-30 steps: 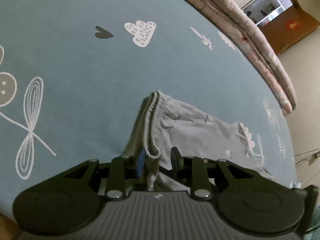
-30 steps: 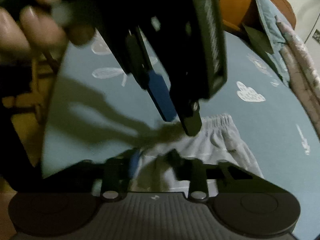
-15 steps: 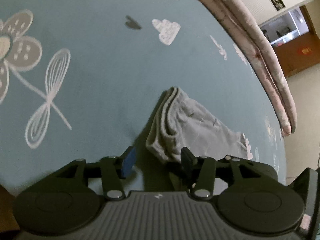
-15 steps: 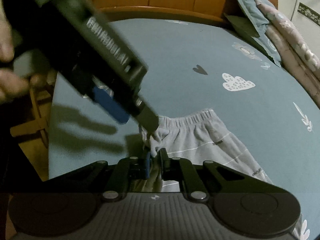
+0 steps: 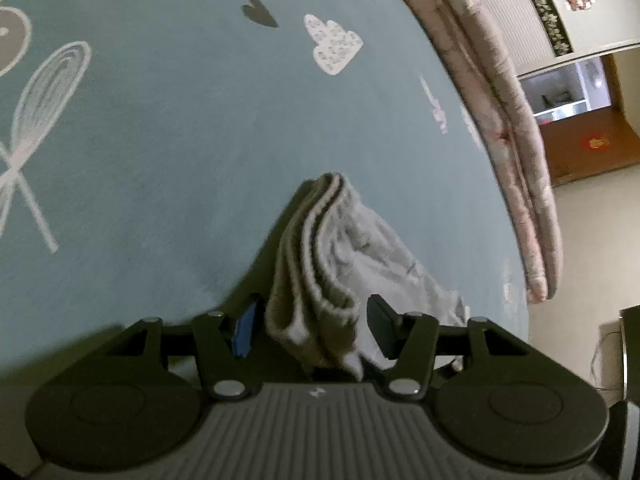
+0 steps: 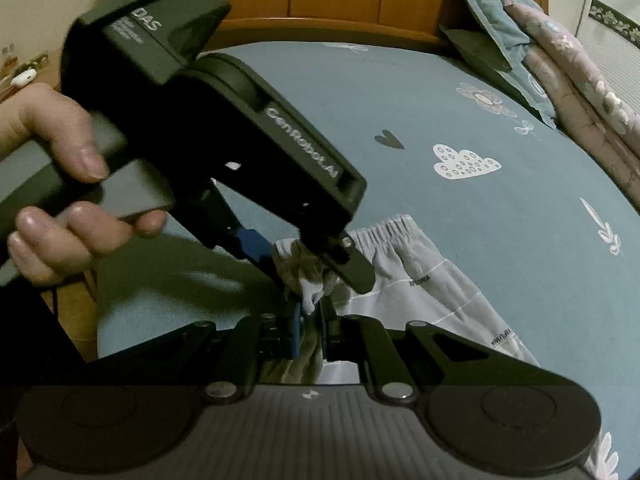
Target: Fold clothes
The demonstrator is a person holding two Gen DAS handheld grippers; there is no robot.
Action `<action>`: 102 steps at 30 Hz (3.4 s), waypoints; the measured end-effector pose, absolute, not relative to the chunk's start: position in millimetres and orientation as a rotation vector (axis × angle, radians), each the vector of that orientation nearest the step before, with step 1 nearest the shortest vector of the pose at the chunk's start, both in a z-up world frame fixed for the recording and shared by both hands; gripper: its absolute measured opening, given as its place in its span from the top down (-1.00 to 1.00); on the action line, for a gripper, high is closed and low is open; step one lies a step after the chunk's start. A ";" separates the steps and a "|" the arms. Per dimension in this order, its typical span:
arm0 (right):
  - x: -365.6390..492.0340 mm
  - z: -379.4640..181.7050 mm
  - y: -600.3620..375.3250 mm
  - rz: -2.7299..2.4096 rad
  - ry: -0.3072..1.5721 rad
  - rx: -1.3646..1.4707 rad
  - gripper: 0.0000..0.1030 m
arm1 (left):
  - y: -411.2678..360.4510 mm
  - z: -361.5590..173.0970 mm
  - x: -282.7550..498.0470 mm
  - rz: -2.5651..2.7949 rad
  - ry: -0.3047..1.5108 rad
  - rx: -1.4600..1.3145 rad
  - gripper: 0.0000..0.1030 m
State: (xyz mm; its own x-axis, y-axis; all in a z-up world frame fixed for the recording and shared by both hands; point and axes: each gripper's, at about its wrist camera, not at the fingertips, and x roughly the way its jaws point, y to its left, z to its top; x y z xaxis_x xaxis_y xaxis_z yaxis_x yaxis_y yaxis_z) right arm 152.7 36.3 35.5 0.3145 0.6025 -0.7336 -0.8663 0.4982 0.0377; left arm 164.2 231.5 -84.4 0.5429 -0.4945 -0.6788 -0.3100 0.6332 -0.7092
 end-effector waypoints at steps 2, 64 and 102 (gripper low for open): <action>153.1 33.8 36.7 1.001 0.766 -0.401 0.77 | 230.5 -82.8 168.2 -0.131 1.033 -0.896 0.21; 44.4 27.0 -348.3 -0.179 0.962 0.296 -0.28 | -183.6 53.6 214.1 -1.119 1.274 -0.077 0.67; 8.3 16.6 -387.9 -0.397 1.039 0.349 -0.28 | -338.3 -46.6 207.7 -1.093 1.422 0.101 0.33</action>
State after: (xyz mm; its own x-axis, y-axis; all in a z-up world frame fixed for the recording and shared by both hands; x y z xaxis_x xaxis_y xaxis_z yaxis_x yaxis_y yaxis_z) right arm 8.3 -387.9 16.6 0.4489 -0.1513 -0.8807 0.4742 0.8757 0.0912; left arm 207.7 -338.3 -46.6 -0.2200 -0.5389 -0.8131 0.6474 0.5429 -0.5350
